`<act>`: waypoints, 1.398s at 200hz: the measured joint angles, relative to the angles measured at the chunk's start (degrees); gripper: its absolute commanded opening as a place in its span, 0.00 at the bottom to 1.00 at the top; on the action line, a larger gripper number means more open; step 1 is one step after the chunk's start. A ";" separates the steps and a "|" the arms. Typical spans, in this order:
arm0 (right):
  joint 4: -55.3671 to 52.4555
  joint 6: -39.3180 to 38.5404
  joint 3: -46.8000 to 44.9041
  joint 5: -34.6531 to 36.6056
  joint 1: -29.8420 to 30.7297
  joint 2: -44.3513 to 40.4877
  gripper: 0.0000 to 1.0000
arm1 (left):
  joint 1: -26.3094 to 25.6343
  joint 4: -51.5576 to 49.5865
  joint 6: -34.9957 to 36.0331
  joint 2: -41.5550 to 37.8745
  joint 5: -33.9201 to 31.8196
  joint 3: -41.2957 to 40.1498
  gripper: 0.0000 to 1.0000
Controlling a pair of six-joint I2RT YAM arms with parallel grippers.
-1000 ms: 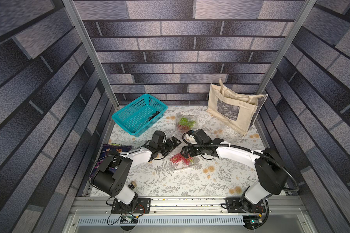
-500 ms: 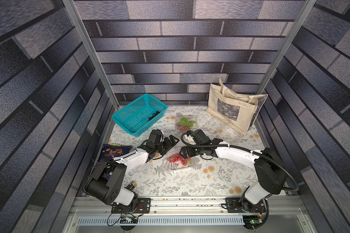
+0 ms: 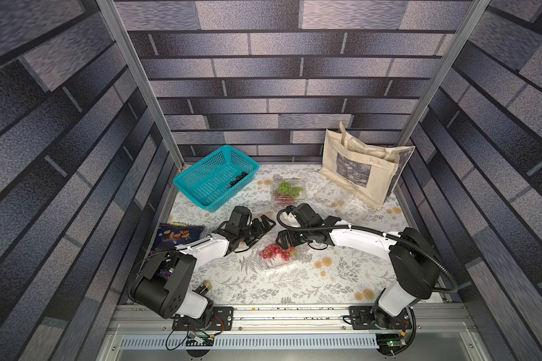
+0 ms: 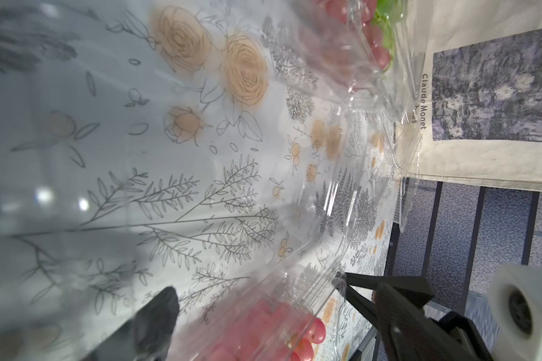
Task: Pack grapes into containers
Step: Close the packing box at the center of the board.
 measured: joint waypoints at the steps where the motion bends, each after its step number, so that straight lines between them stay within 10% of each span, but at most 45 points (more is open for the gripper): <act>1: 0.02 0.00 0.00 0.00 0.00 0.00 1.00 | 0.02 0.00 0.00 -0.02 0.00 0.00 1.00; 279: -3.50 -3.26 6.84 5.49 -4.96 2.60 1.00 | 0.48 1.07 0.00 12.94 0.09 17.77 1.00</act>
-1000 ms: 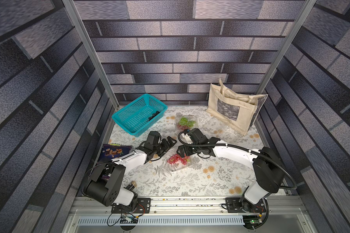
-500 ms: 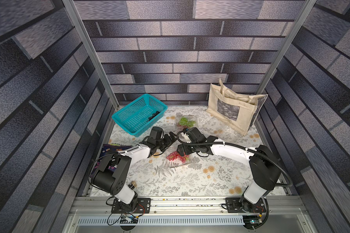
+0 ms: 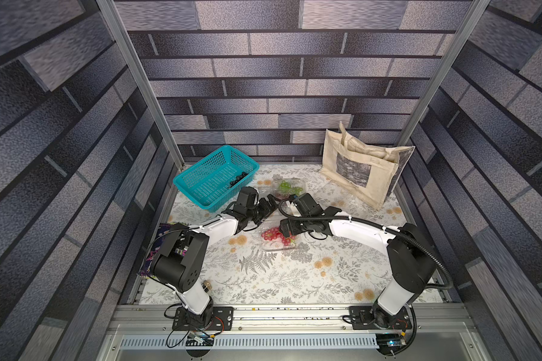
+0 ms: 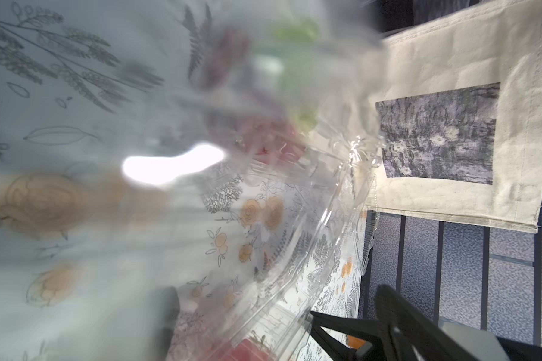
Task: Pack grapes into containers
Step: Close the packing box at the center of the board.
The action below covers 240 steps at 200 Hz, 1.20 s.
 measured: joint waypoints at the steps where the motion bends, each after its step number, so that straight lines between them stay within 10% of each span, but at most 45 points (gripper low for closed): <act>1: 0.00 -0.04 0.02 -0.11 -0.09 0.00 1.00 | -0.02 0.00 -0.02 0.04 0.02 0.04 1.00; 192: -1.73 9.16 -14.75 -5.40 -4.79 -16.04 1.00 | 1.14 -0.20 0.87 4.20 2.80 6.62 1.00; 240: -1.27 15.39 -18.14 -7.41 -4.66 -16.76 0.84 | 1.18 0.26 0.85 4.20 2.95 5.60 1.00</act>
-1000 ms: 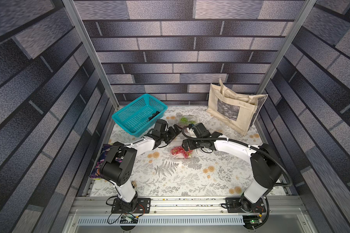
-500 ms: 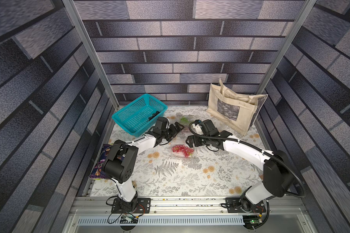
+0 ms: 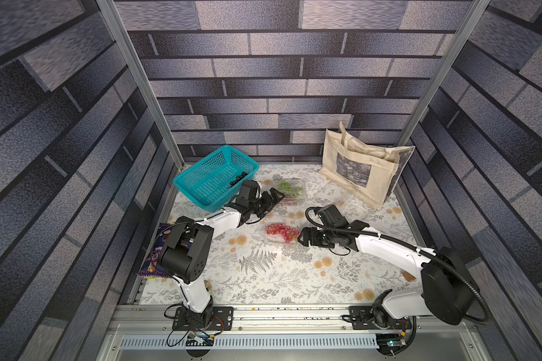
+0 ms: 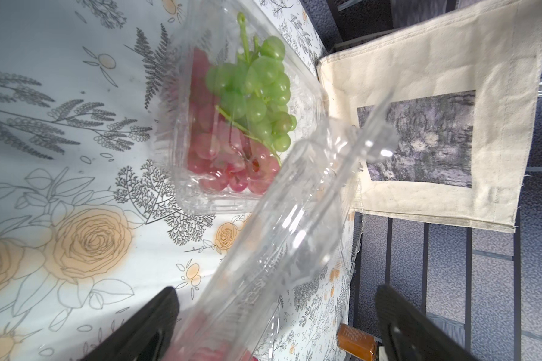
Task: Pack grapes into containers
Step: Close the packing box at the center of the board.
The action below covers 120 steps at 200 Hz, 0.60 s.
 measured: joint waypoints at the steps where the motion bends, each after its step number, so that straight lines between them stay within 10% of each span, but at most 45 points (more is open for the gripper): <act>1: 0.02 0.11 0.00 -0.02 0.02 0.00 0.84 | 0.00 0.00 0.02 0.00 0.02 -0.07 1.00; 120: 1.27 -0.63 4.37 2.60 0.26 9.97 0.40 | -0.11 2.23 -0.02 0.00 -0.02 -2.19 1.00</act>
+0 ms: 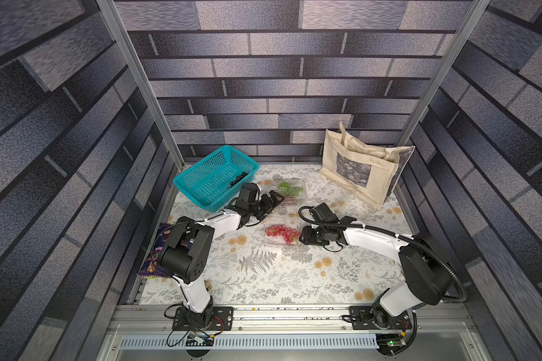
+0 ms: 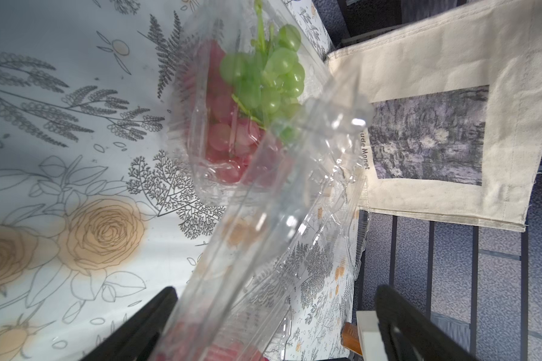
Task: Pack grapes into containers
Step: Close the packing box at the center of the board.
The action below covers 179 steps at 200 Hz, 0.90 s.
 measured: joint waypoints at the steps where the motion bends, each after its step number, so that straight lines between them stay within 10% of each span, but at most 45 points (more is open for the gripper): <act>1: 0.00 0.11 0.09 0.04 0.00 0.07 0.40 | 0.00 0.02 -0.02 0.00 0.00 -0.04 1.00; 179: -3.69 -6.43 8.50 7.21 0.00 5.66 0.15 | 0.11 1.27 -0.20 0.22 0.02 -0.37 1.00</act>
